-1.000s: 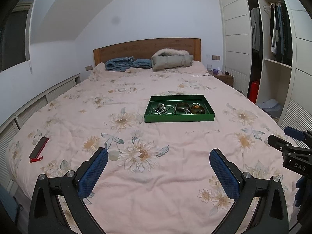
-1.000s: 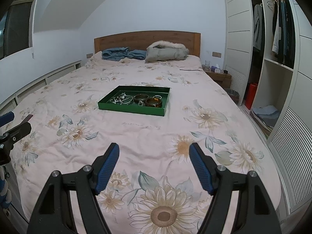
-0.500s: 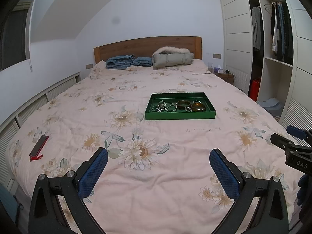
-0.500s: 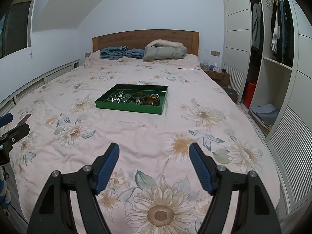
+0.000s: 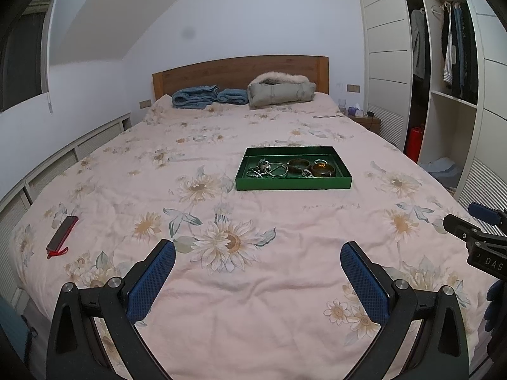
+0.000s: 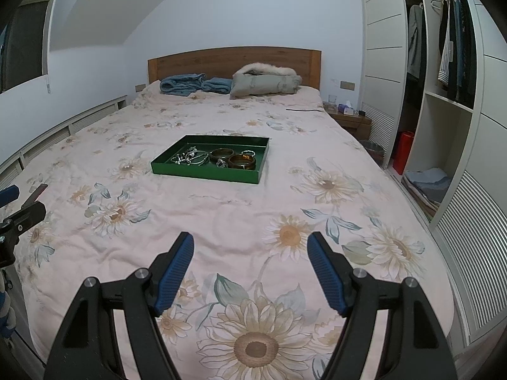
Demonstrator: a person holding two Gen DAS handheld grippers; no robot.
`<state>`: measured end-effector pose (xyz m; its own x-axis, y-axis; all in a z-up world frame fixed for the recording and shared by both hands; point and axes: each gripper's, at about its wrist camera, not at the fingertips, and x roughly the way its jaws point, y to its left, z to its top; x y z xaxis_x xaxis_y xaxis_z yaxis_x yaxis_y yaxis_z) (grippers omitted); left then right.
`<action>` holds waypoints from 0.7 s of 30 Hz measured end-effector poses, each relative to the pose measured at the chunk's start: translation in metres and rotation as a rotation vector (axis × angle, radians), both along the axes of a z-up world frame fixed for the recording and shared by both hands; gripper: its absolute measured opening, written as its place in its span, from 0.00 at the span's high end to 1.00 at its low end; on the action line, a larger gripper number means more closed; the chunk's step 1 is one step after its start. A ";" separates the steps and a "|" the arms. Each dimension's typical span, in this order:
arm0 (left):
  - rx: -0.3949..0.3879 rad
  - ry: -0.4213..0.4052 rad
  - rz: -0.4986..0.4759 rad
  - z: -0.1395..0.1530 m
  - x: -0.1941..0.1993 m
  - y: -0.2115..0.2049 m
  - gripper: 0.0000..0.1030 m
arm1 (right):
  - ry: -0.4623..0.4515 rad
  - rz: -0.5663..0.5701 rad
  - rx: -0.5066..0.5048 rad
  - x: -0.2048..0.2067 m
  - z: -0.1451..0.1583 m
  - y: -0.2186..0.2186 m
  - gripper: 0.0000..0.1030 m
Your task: Organize jewelry
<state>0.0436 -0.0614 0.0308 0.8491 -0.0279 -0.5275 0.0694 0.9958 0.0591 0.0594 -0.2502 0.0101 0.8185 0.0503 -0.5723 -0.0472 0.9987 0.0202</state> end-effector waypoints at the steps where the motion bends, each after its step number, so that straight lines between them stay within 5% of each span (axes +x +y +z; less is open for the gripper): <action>1: -0.001 0.002 0.000 -0.001 0.000 0.000 0.01 | 0.000 0.000 0.001 0.000 0.000 0.000 0.29; 21: 0.000 0.012 0.002 -0.006 0.000 0.001 0.01 | 0.009 -0.006 -0.001 0.000 -0.005 -0.005 0.29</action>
<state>0.0437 -0.0600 0.0246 0.8427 -0.0258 -0.5378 0.0680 0.9960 0.0587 0.0595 -0.2556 0.0052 0.8135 0.0452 -0.5797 -0.0412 0.9989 0.0200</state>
